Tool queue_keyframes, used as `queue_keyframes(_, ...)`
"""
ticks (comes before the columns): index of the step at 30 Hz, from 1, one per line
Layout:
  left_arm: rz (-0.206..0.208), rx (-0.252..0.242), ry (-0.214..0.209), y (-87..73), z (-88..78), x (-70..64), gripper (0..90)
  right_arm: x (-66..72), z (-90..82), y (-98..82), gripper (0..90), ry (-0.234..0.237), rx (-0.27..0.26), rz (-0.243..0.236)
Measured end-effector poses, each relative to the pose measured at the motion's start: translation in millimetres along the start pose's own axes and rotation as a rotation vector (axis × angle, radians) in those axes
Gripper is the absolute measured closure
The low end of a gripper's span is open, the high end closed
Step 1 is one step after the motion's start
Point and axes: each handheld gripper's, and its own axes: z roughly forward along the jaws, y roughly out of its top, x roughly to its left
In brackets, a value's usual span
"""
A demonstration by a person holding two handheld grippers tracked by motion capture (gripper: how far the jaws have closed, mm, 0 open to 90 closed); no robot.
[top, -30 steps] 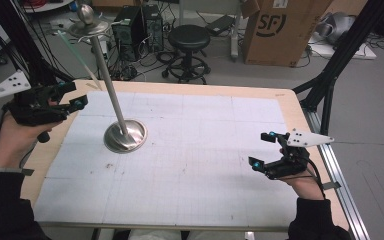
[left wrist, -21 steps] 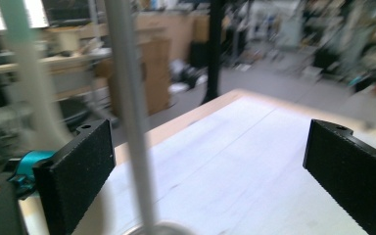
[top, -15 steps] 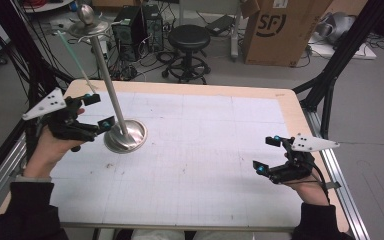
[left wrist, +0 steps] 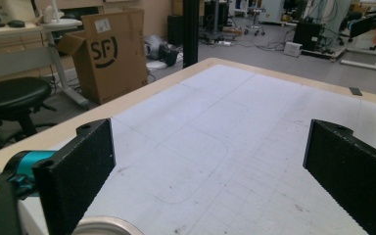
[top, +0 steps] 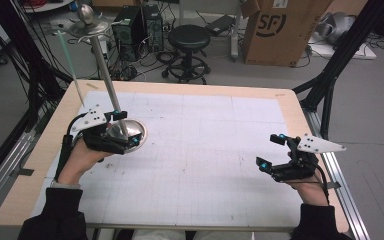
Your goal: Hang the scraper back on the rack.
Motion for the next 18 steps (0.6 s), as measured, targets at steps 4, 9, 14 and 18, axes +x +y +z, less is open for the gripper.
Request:
queue_keyframes(4,-0.003,0.029,0.001,-9.2,5.3,-3.5,5.7,-1.9,2.0,-1.6,3.0,-0.005,-0.013,0.006)
queue_keyframes(9,-0.019,0.061,0.002,-18.2,8.6,-8.2,5.7,-6.3,1.6,-5.5,3.0,-0.021,-0.048,0.036)
queue_keyframes(14,-0.016,0.046,0.009,-21.5,7.4,-13.2,5.7,-10.7,-0.8,-9.9,3.0,-0.054,-0.072,0.061)
queue_keyframes(18,-0.013,0.048,0.014,-24.9,3.8,-13.6,5.7,-13.1,1.2,-10.2,3.0,-0.064,-0.085,0.066)
